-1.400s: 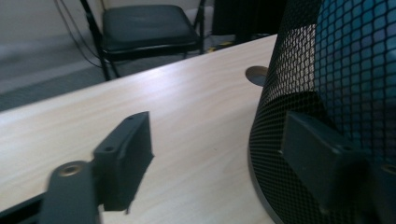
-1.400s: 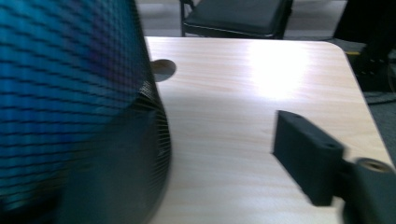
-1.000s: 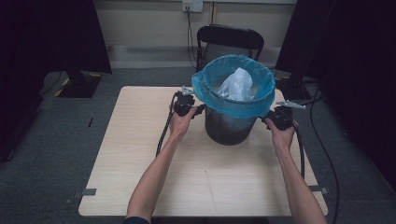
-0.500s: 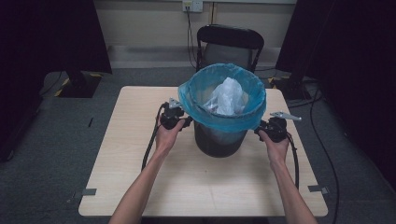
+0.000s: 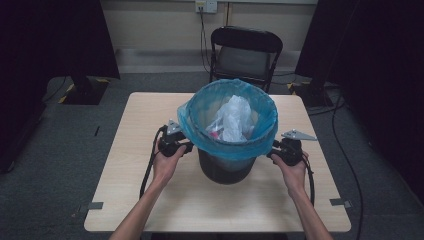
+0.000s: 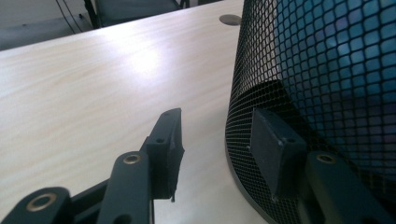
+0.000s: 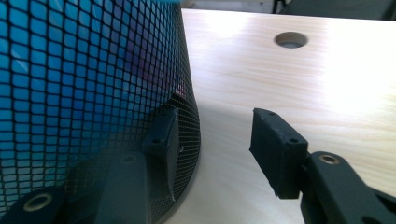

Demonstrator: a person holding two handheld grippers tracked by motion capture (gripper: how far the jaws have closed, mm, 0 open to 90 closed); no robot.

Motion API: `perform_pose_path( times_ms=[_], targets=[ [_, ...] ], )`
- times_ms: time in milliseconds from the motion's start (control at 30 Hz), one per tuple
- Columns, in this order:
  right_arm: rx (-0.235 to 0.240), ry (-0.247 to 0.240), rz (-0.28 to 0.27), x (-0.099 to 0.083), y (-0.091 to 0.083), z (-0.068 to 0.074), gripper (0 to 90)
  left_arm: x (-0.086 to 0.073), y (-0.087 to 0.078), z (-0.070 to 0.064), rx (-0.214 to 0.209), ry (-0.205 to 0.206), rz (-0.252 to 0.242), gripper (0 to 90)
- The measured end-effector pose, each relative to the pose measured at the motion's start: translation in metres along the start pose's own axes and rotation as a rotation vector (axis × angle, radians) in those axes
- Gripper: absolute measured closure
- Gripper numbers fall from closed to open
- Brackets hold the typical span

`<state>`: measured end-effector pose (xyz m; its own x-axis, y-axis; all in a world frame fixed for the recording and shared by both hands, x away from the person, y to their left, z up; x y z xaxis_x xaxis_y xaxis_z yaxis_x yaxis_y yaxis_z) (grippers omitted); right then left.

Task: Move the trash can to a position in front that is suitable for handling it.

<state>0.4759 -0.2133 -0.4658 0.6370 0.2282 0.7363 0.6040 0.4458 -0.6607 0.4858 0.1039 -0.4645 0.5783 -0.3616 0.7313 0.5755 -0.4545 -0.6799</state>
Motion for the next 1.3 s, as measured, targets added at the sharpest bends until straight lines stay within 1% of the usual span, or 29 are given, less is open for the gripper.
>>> perform_pose_path(
  times_ms=[33,67,133,200,267,300,333,367,400,500,533,633,700,767,833,867,933,967,1000,1033,1100,1167,1200,1233,1267,1300],
  targets=[
    [0.010,-0.003,0.002,-0.001,-0.001,0.003,51.6,-0.003,-0.003,-0.001,-0.009,-0.016,-0.011,52.4],
    [0.015,-0.012,0.004,-0.002,-0.001,0.006,51.6,-0.007,-0.005,-0.001,-0.017,-0.024,-0.016,52.4],
    [0.020,-0.025,0.010,-0.005,-0.003,0.011,51.2,-0.012,-0.010,-0.002,-0.014,-0.018,-0.027,52.3],
    [0.031,-0.032,0.011,-0.007,-0.004,0.017,51.3,-0.016,-0.016,-0.003,-0.010,-0.020,-0.024,53.2],
    [0.044,-0.030,0.012,-0.010,-0.006,0.021,51.9,-0.021,-0.022,-0.004,-0.005,-0.005,-0.011,53.8],
    [0.054,-0.031,0.015,-0.011,-0.006,0.023,51.8,-0.024,-0.025,-0.005,-0.005,-0.003,-0.015,53.7],
    [0.067,-0.027,0.013,-0.012,-0.007,0.026,51.8,-0.028,-0.028,-0.006,-0.013,-0.015,-0.024,53.6],
    [0.073,-0.035,0.017,-0.013,-0.007,0.028,51.4,-0.032,-0.031,-0.006,-0.028,-0.029,-0.027,53.6],
    [0.072,-0.044,0.020,-0.014,-0.008,0.030,51.0,-0.036,-0.034,-0.007,-0.035,-0.036,-0.028,53.2],
    [0.092,-0.044,0.018,-0.017,-0.009,0.038,51.2,-0.046,-0.045,-0.010,-0.024,-0.022,-0.025,51.5],
    [0.101,-0.047,0.017,-0.018,-0.010,0.041,51.2,-0.048,-0.048,-0.010,-0.024,-0.010,-0.025,51.7],
    [0.107,-0.068,0.025,-0.021,-0.012,0.047,51.0,-0.056,-0.055,-0.011,-0.034,-0.007,-0.036,51.1],
    [0.102,-0.078,0.026,-0.022,-0.013,0.051,51.1,-0.059,-0.057,-0.012,-0.041,-0.017,-0.046,51.1],
    [0.108,-0.083,0.024,-0.023,-0.013,0.053,51.0,-0.062,-0.059,-0.013,-0.058,-0.022,-0.046,51.3],
    [0.117,-0.079,0.024,-0.025,-0.014,0.054,51.0,-0.065,-0.062,-0.013,-0.076,-0.010,-0.047,51.1],
    [0.124,-0.078,0.023,-0.026,-0.015,0.056,51.2,-0.067,-0.063,-0.013,-0.086,-0.011,-0.045,50.8],
    [0.136,-0.088,0.029,-0.029,-0.016,0.058,51.2,-0.071,-0.066,-0.012,-0.092,0.006,-0.042,49.5],
    [0.147,-0.091,0.044,-0.032,-0.015,0.060,51.1,-0.072,-0.066,-0.013,-0.103,0.003,-0.048,49.3],
    [0.154,-0.091,0.048,-0.034,-0.015,0.061,50.6,-0.073,-0.067,-0.013,-0.109,-0.001,-0.046,49.4],
    [0.145,-0.095,0.052,-0.035,-0.015,0.061,48.8,-0.074,-0.067,-0.012,-0.103,-0.003,-0.044,48.3],
    [0.118,-0.097,0.044,-0.035,-0.013,0.060,43.7,-0.073,-0.066,-0.010,-0.091,-0.016,-0.042,42.5],
    [0.120,-0.086,0.043,-0.034,-0.012,0.058,39.0,-0.074,-0.064,-0.008,-0.101,-0.034,-0.041,38.7],
    [0.111,-0.088,0.043,-0.034,-0.012,0.056,35.1,-0.074,-0.064,-0.007,-0.103,-0.041,-0.039,36.6],
    [0.106,-0.087,0.043,-0.033,-0.013,0.055,33.2,-0.074,-0.063,-0.007,-0.103,-0.050,-0.035,34.2],
    [0.111,-0.088,0.044,-0.032,-0.013,0.055,33.0,-0.074,-0.063,-0.006,-0.102,-0.055,-0.033,32.9],
    [0.118,-0.084,0.042,-0.032,-0.014,0.055,32.8,-0.073,-0.063,-0.005,-0.095,-0.070,-0.034,31.1]
  ],
)
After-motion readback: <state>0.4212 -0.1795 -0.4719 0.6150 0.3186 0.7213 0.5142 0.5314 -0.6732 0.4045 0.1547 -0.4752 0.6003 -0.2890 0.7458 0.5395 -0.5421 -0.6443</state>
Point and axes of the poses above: each handheld gripper's, and its own axes: y roughly forward along the jaws, x roughly out of its top, z roughly to its left, the point moved 7 cm from there along y, roughly forward along the jaws, and after that the axes turned 12 degrees about z, right-handed, at the moved point
